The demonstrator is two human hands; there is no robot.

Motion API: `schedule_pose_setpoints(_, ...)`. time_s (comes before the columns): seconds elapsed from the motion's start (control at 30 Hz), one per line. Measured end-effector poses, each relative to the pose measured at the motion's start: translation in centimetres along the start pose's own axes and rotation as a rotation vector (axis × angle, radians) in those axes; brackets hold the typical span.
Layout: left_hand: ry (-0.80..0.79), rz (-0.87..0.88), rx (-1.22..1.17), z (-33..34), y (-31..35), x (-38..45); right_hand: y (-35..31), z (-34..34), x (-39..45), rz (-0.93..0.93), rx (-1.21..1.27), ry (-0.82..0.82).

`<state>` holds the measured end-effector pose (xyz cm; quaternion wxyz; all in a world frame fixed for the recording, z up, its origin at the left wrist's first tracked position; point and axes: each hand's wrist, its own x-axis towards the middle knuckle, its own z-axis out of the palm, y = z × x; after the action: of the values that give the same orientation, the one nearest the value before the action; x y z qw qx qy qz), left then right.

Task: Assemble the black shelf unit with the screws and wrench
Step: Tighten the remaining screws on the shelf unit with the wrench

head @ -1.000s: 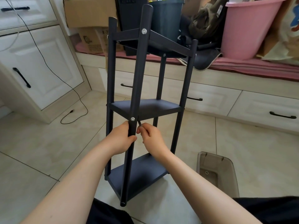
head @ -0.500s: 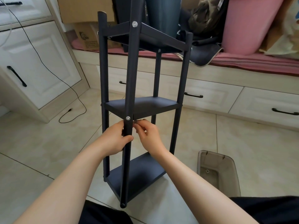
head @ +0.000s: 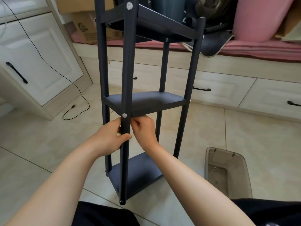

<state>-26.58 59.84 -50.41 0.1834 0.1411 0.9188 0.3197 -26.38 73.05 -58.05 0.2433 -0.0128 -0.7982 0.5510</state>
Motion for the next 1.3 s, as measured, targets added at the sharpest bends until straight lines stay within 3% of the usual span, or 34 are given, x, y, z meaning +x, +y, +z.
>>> schedule_pose_setpoints(0.33,-0.014,0.035,-0.027,-0.4,-0.2,0.1,0.5,1.4,0.5,-0.031,-0.011,0.134)
schedule_pose_setpoints(0.53,-0.021,0.023,-0.016,-0.5,-0.3,0.1,0.6,0.4,-0.7,-0.05,0.033,0.085)
schedule_pose_setpoints(0.83,-0.04,0.035,0.006,-0.5,-0.1,-0.1,0.8,-2.8,-2.8,0.244,-0.052,-0.221)
schedule_pose_setpoints(1.3,-0.031,0.016,0.007,-0.6,-0.1,-0.8,-3.4,-5.1,-0.8,0.224,-0.105,-0.356)
